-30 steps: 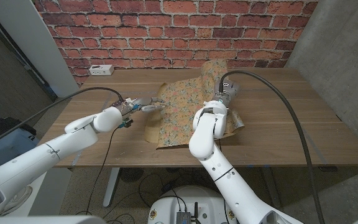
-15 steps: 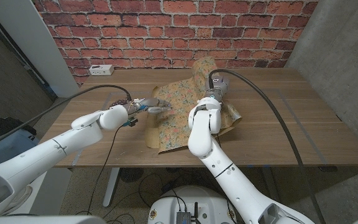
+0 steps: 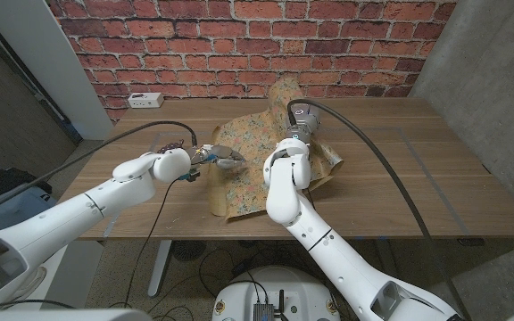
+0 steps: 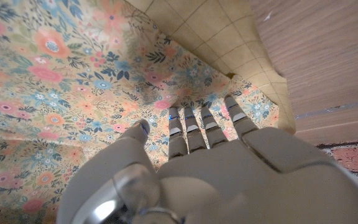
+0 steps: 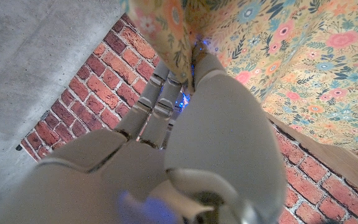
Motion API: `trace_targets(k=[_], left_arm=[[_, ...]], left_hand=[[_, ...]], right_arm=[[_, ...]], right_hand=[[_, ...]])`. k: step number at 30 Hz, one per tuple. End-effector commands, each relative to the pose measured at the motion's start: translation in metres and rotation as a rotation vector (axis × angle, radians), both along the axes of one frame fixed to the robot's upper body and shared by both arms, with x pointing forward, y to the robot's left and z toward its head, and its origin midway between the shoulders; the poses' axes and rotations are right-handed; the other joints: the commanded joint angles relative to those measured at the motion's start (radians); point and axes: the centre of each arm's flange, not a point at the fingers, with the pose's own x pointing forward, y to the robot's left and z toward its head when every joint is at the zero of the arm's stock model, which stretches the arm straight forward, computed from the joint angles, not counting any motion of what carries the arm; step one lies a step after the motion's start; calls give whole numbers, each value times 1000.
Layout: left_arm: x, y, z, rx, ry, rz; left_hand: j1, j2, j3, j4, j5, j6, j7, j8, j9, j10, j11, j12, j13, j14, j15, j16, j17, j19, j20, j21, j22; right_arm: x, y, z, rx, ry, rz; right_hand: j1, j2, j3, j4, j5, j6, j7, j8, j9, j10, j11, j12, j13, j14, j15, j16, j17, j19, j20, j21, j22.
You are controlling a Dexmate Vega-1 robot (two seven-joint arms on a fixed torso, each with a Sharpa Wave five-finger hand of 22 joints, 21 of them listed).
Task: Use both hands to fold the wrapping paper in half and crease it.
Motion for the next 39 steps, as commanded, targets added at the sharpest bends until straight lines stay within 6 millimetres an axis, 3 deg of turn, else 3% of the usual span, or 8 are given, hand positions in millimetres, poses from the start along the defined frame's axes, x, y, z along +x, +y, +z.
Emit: trace_targets(k=[1,22,34,39], left_arm=[[7,2,-5,35,57,52],[7,3,-8,3,49,33],[5,3,-8,-2,38,30],[5,3,-8,-2,36,30]], left_hand=[[-12,1,12,9,8,-24,-5,-10,3,-15,-1,-7,5,-4,5,0,3,8,5,6,5],[-27,-12,23,20,6,-60,-23,-16,3,-27,-6,-13,6,-13,3,-3,1,14,2,4,5],[-32,-16,27,22,6,-64,-26,-14,3,-28,-5,-13,6,-14,4,-3,0,15,3,2,5],[-33,-16,28,23,6,-65,-27,-13,3,-29,-7,-13,6,-14,2,-3,0,15,2,2,5]], right_arm=[[-1,10,0,-65,14,11],[-7,57,-15,-149,126,228],[-16,81,-26,-129,198,397],[-24,82,-24,-85,205,494]], right_hand=[[10,1,3,-2,-6,5,-7,0,4,2,-4,-2,2,-2,-108,-4,6,-3,-69,11,4],[12,2,7,0,-23,17,-7,-1,3,-3,0,-11,-3,-2,-107,-14,21,-1,-62,28,2],[3,6,10,7,-38,15,-1,-5,3,-4,8,-17,-8,-12,-104,-33,25,2,-40,41,0],[-62,9,0,40,-59,19,10,-8,0,-2,20,-26,-16,-29,-103,-81,13,8,-12,49,-12]])
